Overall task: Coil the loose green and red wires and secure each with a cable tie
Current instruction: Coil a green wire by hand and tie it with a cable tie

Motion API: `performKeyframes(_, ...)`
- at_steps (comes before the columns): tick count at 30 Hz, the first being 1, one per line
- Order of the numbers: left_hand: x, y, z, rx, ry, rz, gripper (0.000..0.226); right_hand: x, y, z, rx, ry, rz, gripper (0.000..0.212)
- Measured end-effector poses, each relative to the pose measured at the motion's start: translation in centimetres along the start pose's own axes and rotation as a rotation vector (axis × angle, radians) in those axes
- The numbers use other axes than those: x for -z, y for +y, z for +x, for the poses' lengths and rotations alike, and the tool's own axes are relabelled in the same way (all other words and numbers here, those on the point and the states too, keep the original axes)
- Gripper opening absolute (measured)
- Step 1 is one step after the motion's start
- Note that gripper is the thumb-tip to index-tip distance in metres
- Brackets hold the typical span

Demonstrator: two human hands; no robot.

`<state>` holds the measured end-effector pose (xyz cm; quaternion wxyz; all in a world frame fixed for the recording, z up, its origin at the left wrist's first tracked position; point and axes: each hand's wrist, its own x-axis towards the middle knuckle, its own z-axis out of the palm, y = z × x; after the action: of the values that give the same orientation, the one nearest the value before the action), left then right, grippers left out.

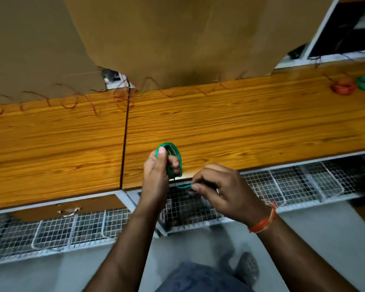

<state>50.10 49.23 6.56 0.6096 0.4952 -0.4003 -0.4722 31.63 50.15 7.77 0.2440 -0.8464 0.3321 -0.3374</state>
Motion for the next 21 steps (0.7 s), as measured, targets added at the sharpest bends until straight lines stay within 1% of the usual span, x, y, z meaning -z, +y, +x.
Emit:
performKeyframes(3, -4.9, -0.2, -0.3, -0.032, -0.095, 0.083, 0.036, 3.2, 1.8, -0.3, -0.020, 0.094, 0.016, 0.008)
performKeyframes(6, -10.8, -1.1, -0.5, -0.001, -0.166, 0.156, 0.031, 7.3, 4.7, -1.3, -0.040, 0.154, -0.001, 0.004)
performKeyframes(10, -18.2, -2.2, 0.1, -0.062, -0.317, 0.182, 0.042, 14.0, 9.0, -3.2, -0.054, 0.203, -0.062, 0.004)
performKeyframes(13, -23.2, -3.3, 0.4, -0.087, -0.439, 0.251, 0.052, 18.9, 12.0, -5.0, -0.081, 0.232, -0.090, 0.004)
performKeyframes(14, -24.9, -3.6, 0.4, -0.103, -0.484, 0.265, 0.051, 20.5, 12.9, -5.6, -0.096, 0.242, -0.097, 0.003)
performKeyframes(17, -29.9, -4.5, 0.6, -0.170, -0.614, 0.312, 0.035, 25.2, 15.3, -7.8, -0.159, 0.275, -0.131, 0.006)
performKeyframes(19, -33.0, -5.1, 1.1, -0.171, -0.690, 0.334, 0.033, 28.1, 16.7, -9.4, -0.193, 0.310, -0.141, 0.008)
performKeyframes(21, -35.7, -5.7, 1.6, -0.132, -0.747, 0.273, 0.036, 30.8, 18.1, -11.0, -0.226, 0.344, -0.135, 0.010)
